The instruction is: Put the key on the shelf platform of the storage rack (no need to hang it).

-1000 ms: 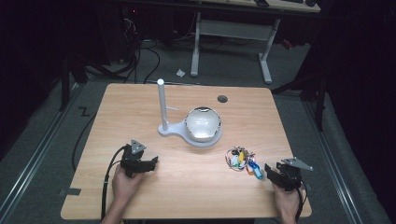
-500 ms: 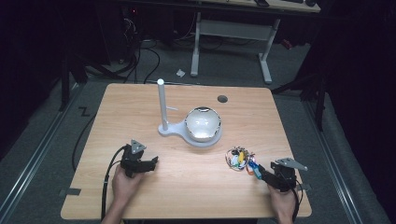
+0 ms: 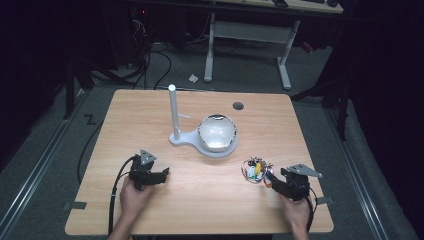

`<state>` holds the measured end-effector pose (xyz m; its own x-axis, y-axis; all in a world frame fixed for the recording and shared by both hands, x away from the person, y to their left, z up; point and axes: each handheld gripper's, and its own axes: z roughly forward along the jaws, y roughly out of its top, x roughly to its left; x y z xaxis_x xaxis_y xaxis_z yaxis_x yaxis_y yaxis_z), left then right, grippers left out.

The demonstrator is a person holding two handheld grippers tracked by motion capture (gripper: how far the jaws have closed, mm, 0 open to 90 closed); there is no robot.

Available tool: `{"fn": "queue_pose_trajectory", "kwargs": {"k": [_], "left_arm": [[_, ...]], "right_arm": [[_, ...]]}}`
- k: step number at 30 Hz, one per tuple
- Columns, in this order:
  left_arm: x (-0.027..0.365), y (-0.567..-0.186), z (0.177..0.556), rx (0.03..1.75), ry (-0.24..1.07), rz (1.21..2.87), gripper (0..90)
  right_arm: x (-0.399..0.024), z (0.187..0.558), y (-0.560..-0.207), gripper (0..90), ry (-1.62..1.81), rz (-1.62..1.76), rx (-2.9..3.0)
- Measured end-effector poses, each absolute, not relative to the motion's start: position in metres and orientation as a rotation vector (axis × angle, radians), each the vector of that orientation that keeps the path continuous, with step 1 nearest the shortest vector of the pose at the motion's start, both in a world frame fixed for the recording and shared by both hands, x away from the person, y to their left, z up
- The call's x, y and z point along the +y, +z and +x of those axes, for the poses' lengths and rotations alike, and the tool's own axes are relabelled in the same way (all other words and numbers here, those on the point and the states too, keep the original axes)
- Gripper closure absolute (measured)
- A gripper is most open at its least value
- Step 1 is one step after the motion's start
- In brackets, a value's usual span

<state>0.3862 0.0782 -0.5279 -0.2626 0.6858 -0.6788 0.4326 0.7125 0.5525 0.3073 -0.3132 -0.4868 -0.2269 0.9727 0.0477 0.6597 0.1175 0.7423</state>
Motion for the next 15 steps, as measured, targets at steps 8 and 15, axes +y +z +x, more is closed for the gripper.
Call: {"fn": "queue_pose_trajectory", "kwargs": {"k": [8,15], "left_arm": [[0.078,-0.528,0.386,1.904,0.315,0.864,21.4],[0.078,-0.528,0.386,1.903,0.316,0.866,21.4]], "right_arm": [[-0.305,0.32,-0.486,45.3,0.895,1.554,1.98],[-0.301,0.333,-0.487,45.2,0.89,1.553,2.003]]}}
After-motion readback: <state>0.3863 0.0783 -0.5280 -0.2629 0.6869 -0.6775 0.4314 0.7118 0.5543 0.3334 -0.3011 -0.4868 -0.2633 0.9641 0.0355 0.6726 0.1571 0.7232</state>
